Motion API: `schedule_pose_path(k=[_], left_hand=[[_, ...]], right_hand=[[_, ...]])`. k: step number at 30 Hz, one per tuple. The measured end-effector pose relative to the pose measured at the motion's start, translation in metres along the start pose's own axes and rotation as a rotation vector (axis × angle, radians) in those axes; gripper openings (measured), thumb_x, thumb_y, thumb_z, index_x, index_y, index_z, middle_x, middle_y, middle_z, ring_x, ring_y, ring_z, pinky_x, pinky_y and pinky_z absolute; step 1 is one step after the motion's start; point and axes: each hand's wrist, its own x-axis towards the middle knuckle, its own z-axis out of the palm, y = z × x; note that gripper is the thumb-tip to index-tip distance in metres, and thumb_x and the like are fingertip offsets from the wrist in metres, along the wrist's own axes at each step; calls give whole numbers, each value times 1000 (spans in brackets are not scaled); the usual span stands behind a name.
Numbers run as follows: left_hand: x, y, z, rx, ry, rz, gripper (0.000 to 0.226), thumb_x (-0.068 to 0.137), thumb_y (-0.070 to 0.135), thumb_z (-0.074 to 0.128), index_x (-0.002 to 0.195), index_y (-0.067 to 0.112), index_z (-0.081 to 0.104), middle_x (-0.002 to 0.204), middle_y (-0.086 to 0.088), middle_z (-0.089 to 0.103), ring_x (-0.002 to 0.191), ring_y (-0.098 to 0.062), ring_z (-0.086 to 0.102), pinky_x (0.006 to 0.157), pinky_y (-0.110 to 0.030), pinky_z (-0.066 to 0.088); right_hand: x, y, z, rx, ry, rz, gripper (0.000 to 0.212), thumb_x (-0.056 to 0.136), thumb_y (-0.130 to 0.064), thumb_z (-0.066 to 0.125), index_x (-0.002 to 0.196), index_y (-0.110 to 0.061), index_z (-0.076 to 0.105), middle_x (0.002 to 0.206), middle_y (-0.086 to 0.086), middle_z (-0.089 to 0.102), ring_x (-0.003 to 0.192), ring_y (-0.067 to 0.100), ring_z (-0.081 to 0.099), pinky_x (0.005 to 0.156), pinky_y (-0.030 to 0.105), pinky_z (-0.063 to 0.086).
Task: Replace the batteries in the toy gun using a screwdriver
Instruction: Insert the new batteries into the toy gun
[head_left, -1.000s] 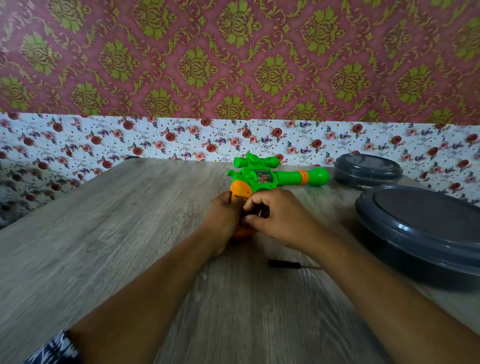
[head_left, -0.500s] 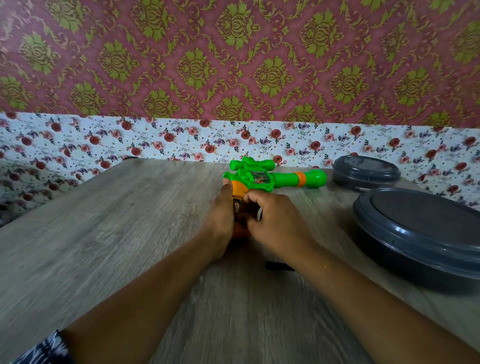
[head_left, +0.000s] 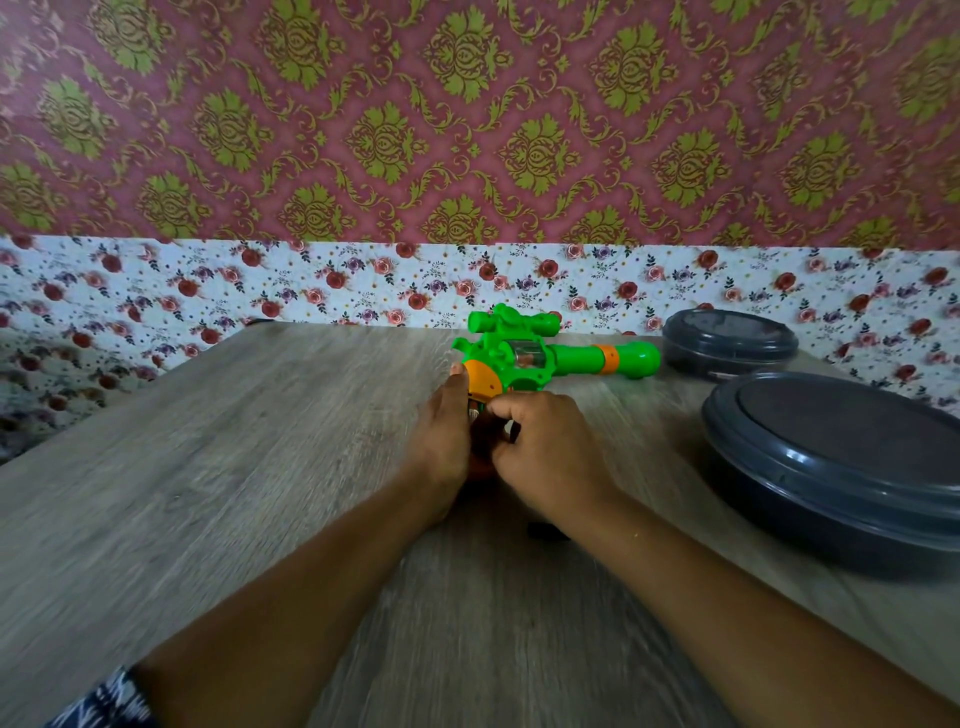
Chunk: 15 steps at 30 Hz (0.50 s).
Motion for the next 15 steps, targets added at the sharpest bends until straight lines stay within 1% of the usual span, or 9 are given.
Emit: schedule_pose_path(k=[1,3,5,6,8,10,12,15], left_hand=[[0,0,0,1,6,-2,50,97,48,27,93,16,66,100,-16,69,100,-33,65,96,-54,47],[1,1,1,2,14,-13,55,92,54,29,97,14,66,100,-17,69,99,-33,65,95,-54,48],[0,1,1,-11,23,-28,57,95,53,27,99,12,66,102,-18,69,100,-33,65,94,-52,49],[0,0,1,-16,29,-36,55,97,52,26,98,14,66,102,-18,69,100,-33,65,94,-51,49],[1,-2,1,-21,34,-46,55,94,56,27,95,18,67,102,-15,70,100,-30,66,96,-53,48],[2,-3,0,-29,35,-55,60,90,60,27,101,17,67,104,-14,70,101,-29,66,97,-54,48],[4,-4,-1,-36,29,-67,63,93,60,25,106,14,65,106,-15,69,102,-29,65,97,-53,47],[7,-6,-2,-47,27,-75,68,90,63,25,107,12,65,106,-17,69,103,-31,65,98,-53,47]], right_hand=[[0,0,0,0,0,11,21,68,-6,59,83,-15,71,71,9,67,70,24,58,57,28,41],[0,0,0,4,-5,17,23,69,-5,58,84,-16,72,72,9,67,70,23,57,56,27,39],[1,2,0,25,-16,-4,23,68,-3,59,83,-15,72,72,10,68,69,23,57,58,29,42],[2,3,0,42,-24,-18,23,68,-2,59,82,-14,73,73,8,68,67,21,55,59,29,43],[3,6,1,72,-37,-53,24,66,0,58,81,-13,73,74,3,67,66,16,52,60,27,40],[5,8,2,87,-43,-83,22,65,0,56,78,-9,72,73,1,64,67,18,53,60,29,42],[5,9,4,78,-35,-121,21,63,-4,52,74,-5,70,70,5,63,68,22,55,60,33,46],[6,9,6,69,-41,-154,18,63,-5,50,70,-2,67,72,6,62,72,23,57,62,36,47]])
